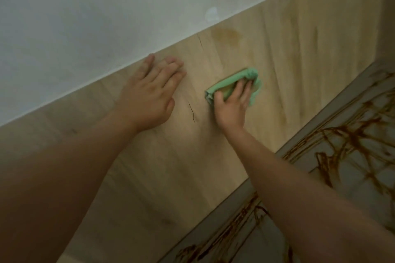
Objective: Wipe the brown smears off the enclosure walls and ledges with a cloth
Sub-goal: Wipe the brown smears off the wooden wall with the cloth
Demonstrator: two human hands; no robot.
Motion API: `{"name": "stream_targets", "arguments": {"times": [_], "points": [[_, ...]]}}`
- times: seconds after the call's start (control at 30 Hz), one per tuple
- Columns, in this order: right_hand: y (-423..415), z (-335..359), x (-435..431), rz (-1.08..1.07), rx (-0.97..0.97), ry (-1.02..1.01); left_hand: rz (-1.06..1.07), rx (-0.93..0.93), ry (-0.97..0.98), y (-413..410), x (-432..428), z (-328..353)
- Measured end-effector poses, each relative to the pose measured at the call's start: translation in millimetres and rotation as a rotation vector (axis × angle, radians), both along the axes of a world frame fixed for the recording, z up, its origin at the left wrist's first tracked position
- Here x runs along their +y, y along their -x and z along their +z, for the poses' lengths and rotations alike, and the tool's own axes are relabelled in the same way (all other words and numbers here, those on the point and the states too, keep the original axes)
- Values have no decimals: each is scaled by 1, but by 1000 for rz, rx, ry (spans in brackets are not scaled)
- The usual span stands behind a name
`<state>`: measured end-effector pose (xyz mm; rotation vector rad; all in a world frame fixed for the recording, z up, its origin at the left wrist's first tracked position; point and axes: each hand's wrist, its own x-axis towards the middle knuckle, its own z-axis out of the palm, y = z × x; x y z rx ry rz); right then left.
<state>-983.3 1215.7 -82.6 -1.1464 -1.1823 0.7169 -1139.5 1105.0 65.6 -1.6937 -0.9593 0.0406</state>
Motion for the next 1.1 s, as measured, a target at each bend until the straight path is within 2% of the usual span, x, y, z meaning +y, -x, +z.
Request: {"name": "stream_targets", "arguments": {"times": [0.07,0.13,0.2,0.23,0.3,0.37,0.43,0.5,0.6,0.63,0.77,0.83,0.9,0.97,1.03,1.1], "points": [[41,-27,-38,-32,-194,-196,14,-6,-91,6,-1,-1],[76,-83,-84,54,-430,-432,60,44,-155,11,-2,-5],[83,-149,-110,116,-541,-440,90,63,-159,11,-1,-8],[78,-173,-112,122,-521,-340,94,65,-161,11,-1,-8],[68,-194,-95,65,-347,-25,100,63,-168,11,0,-9],[51,-181,-66,22,-139,297,108,65,-157,11,1,-9],[33,-147,-40,2,-15,464,130,63,-161,10,1,-9],[30,-106,-38,30,-27,349,152,53,-148,7,0,-6],[44,-69,-69,137,-274,-121,154,26,-117,3,-3,-2],[43,-64,-73,181,-290,-185,164,11,-101,2,-5,-1],[-2,-34,-42,195,-75,-86,184,-119,-59,-22,-7,10],[-22,-11,-25,183,-69,-27,191,-185,-37,-39,-3,19],[-25,18,-17,183,-219,-103,177,-277,-28,-57,5,29],[-17,43,-14,188,-411,-309,149,-406,-33,-75,18,38],[-12,62,-8,198,-507,-492,136,-522,-60,-89,32,41],[-15,70,10,163,-577,-578,111,-581,-98,-93,44,38]]}}
